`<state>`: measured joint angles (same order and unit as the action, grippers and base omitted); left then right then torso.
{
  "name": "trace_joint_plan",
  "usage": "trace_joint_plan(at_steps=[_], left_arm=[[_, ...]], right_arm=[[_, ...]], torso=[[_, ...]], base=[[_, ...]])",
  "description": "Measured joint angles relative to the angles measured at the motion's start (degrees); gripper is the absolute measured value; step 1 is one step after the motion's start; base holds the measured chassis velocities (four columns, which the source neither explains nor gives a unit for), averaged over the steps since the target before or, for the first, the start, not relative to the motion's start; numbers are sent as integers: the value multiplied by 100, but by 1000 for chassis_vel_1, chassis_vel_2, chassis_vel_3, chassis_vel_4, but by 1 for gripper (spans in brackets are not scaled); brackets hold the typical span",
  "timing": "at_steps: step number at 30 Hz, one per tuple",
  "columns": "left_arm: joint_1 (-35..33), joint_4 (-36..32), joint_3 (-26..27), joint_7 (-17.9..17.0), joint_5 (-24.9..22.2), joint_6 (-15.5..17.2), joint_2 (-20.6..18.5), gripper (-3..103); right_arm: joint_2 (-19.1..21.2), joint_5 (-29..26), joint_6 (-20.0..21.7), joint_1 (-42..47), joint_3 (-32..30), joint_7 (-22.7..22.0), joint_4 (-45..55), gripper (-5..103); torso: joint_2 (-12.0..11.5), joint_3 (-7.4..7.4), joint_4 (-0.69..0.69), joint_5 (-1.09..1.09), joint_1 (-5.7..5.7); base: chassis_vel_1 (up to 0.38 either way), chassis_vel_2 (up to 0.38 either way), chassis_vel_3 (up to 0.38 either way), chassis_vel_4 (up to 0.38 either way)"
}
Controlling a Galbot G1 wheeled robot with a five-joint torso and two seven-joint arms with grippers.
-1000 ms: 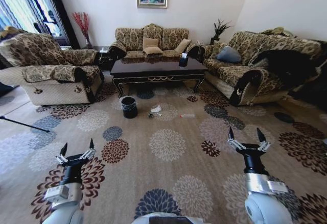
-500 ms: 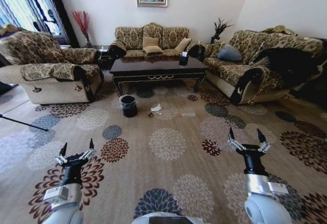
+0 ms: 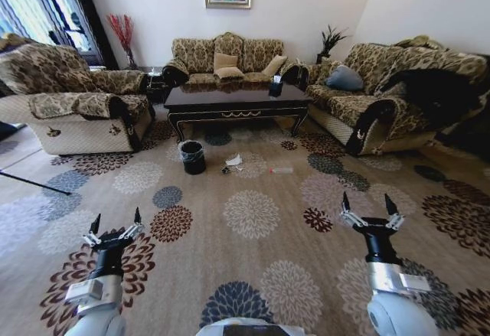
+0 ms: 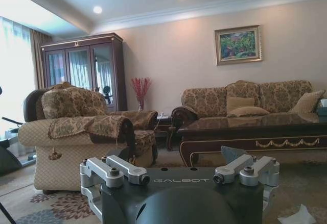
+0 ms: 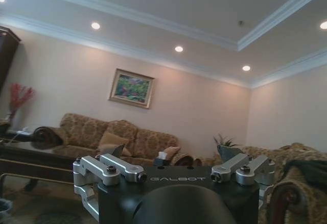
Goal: Move to the front of the table and pick up the trash from the floor, then place it into the trash bin.
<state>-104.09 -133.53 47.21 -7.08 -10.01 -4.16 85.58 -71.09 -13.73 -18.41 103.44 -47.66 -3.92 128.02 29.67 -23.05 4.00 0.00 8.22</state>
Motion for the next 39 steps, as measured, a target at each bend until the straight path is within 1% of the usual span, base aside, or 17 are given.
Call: trace_joint_plan(at_steps=[2, 3, 4, 5, 6, 7, 8, 10, 14, 18, 21, 23, 27, 33, 36, 38, 39], left_arm=[[14, 22, -8, 2, 14, 0, 2, 100], [14, 22, -8, 2, 14, 0, 2, 100], [19, 29, -10, 4, 16, 0, 4, 100], [22, 34, -11, 4, 17, 0, 4, 100], [32, 46, -11, 5, 17, 0, 4, 100], [38, 51, -10, 6, 17, 0, 4, 100], [38, 51, -10, 6, 17, 0, 4, 100], [47, 66, 0, 6, 10, -2, 0, 100], [61, 88, 9, 6, -7, -8, -6, 100], [68, 102, 6, 7, -9, -11, -6, 100], [70, 105, 0, 10, -8, -14, -13, 100], [70, 106, -1, 10, -7, -14, -15, 100], [46, 93, -4, 10, 2, -14, -21, 100], [18, 54, 0, 10, 2, -14, -34, 100], [-5, 13, 2, 10, 2, -14, -37, 100], [-13, 3, 2, 10, 1, -14, -38, 100], [-34, -31, 2, 10, -14, -5, -37, 100]], right_arm=[[76, -127, 285, 57, 53, 87, 50, 100], [76, -127, 285, 57, 53, 87, 50, 100], [98, -148, 462, 93, 66, 108, 81, 100], [107, -144, 550, 112, 69, 126, 94, 100], [130, -40, 730, 156, 72, 271, 103, 100], [138, 25, 741, 162, 72, 378, 97, 100], [138, 25, 741, 162, 72, 378, 97, 100], [166, 138, 706, 172, 85, 670, 63, 100], [182, 147, 780, 210, 143, 736, 96, 100], [181, 157, 793, 217, 165, 716, 99, 100], [152, 187, 779, 241, 190, 593, 97, 100], [145, 201, 767, 246, 192, 571, 96, 100], [117, 278, 700, 277, 201, 452, 94, 100], [84, 319, 687, 294, 216, 365, 98, 100], [58, 373, 689, 303, 267, 147, 103, 100], [55, 376, 697, 304, 270, 108, 104, 100], [53, 377, 702, 306, 271, 59, 105, 100]], torso=[[-71, 50, 0, 1, -22], [-71, 50, 0, 1, -22], [-96, 66, 0, 0, -30], [-113, 78, 0, 0, -35], [-159, 107, 1, 0, -52], [-180, 120, 1, 0, -61], [-180, 120, 1, 0, -61], [-244, 160, 0, 1, -85], [-338, 216, 0, 0, -122], [-410, 258, 0, 0, -154], [-511, 320, 0, 0, -191], [-524, 331, 0, 0, -195], [-647, 420, 0, 0, -228], [-755, 490, 0, 0, -268], [-847, 550, 0, 0, -300], [-869, 565, 0, 0, -307], [-914, 595, 0, 0, -320]], base=[[0, 0, 0, 0], [0, 0, 0, 0], [0, 0, 0, 0], [0, 0, 0, 0], [0, 0, 0, 0], [0, 0, 0, 0], [0, 0, 0, 0], [0, 0, 0, 0], [0, 0, 0, 0], [0, 0, 0, 0], [0, 0, 0, 0], [0, 0, 0, 0], [0, 0, 0, 0], [0, 0, 0, 0], [0, 0, 0, 0], [0, 0, 0, 0], [0, 0, 0, 0]])
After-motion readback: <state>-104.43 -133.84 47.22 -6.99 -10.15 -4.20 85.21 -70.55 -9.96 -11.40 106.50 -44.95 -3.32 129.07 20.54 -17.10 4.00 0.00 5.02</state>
